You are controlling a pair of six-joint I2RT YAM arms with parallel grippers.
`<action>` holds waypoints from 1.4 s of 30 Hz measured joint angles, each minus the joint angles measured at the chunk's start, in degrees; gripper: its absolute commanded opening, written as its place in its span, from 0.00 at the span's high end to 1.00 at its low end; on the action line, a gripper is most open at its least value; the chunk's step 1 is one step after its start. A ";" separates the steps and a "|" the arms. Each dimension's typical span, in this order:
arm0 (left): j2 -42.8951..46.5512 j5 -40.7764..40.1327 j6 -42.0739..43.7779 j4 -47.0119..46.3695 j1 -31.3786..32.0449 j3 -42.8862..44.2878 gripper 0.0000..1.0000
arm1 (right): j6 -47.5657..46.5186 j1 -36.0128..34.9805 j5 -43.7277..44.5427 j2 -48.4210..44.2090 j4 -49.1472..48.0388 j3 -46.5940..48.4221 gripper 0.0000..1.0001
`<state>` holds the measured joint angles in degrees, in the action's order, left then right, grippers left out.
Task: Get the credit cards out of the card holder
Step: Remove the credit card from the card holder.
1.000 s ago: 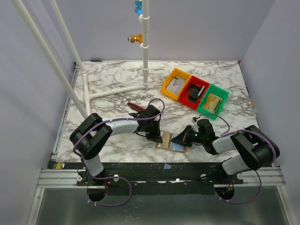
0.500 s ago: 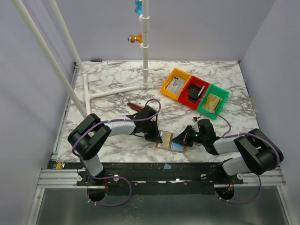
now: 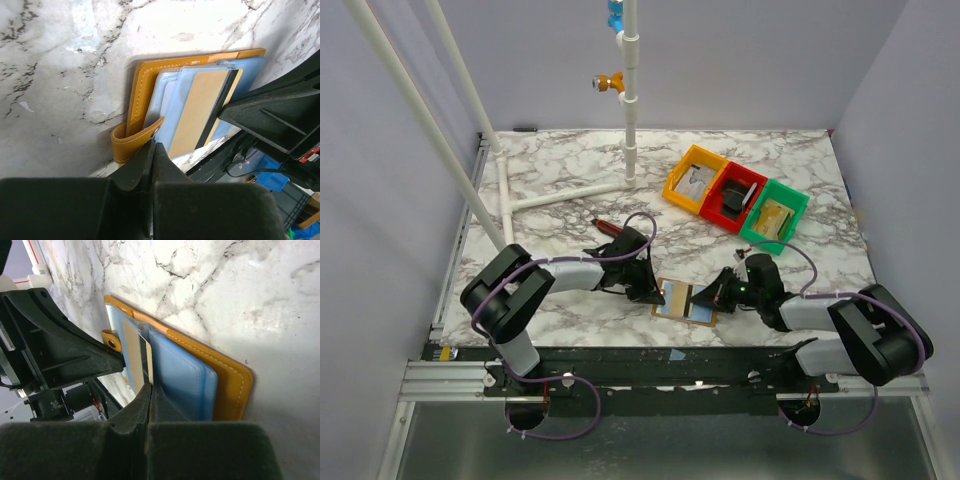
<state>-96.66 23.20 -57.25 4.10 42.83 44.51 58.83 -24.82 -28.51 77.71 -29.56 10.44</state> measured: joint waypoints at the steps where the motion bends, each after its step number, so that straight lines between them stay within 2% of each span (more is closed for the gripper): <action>1: 0.09 0.04 -0.13 -0.33 -0.07 -0.24 1.00 | -0.28 0.11 0.00 -0.39 0.46 0.00 0.99; 13: 1.09 0.02 -0.90 -2.47 -0.76 -1.84 1.00 | -2.38 1.09 0.52 -6.95 8.17 -0.02 0.99; 24: 1.70 -0.46 -0.74 -1.22 -0.87 -1.90 1.00 | -5.03 2.29 1.51 -13.42 17.75 0.66 0.99; 42: 2.40 -1.57 0.68 1.77 -0.87 -1.11 1.00 | -8.24 3.96 2.91 -18.91 30.05 4.87 0.99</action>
<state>-94.26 21.63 -56.58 5.87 41.95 43.40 50.59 -20.86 -25.61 58.81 0.49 15.31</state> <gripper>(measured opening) 0.007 0.008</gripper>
